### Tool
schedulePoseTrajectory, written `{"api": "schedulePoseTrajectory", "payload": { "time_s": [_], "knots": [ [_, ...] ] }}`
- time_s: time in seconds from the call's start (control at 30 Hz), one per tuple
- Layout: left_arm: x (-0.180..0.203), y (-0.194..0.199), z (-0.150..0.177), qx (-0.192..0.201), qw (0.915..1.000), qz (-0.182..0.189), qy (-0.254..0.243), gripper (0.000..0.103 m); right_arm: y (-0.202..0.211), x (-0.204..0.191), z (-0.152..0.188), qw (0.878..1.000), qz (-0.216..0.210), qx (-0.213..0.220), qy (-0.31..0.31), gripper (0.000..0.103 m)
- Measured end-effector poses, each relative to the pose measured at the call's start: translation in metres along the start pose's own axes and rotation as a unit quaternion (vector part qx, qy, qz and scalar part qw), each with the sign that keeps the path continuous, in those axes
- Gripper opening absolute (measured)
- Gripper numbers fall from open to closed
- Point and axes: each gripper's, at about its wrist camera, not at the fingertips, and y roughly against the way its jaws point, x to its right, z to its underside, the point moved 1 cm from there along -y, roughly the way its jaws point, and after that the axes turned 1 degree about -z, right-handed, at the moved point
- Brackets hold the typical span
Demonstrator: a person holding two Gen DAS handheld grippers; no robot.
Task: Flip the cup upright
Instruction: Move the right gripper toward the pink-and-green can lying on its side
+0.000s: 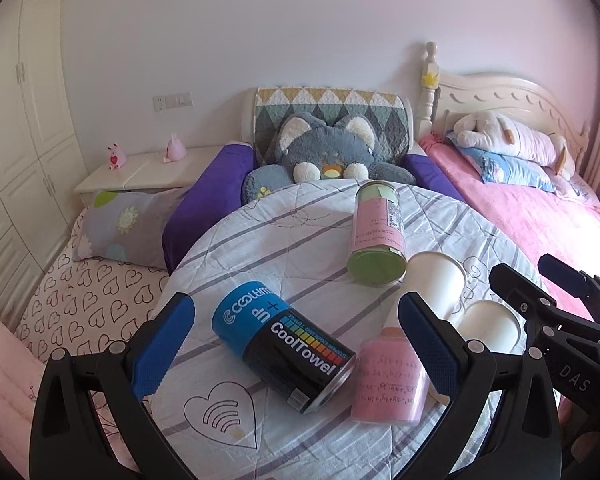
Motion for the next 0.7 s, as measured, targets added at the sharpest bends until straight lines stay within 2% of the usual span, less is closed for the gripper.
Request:
{"api": "schedulePoseTrajectory", "payload": {
  "time_s": [0.7],
  "knots": [
    [0.000, -0.009, -0.013, 0.011, 0.9999, 0.013, -0.003, 0.103, -0.011, -0.001, -0.011, 1.000, 0.004, 0.009, -0.004, 0.082]
  ]
}}
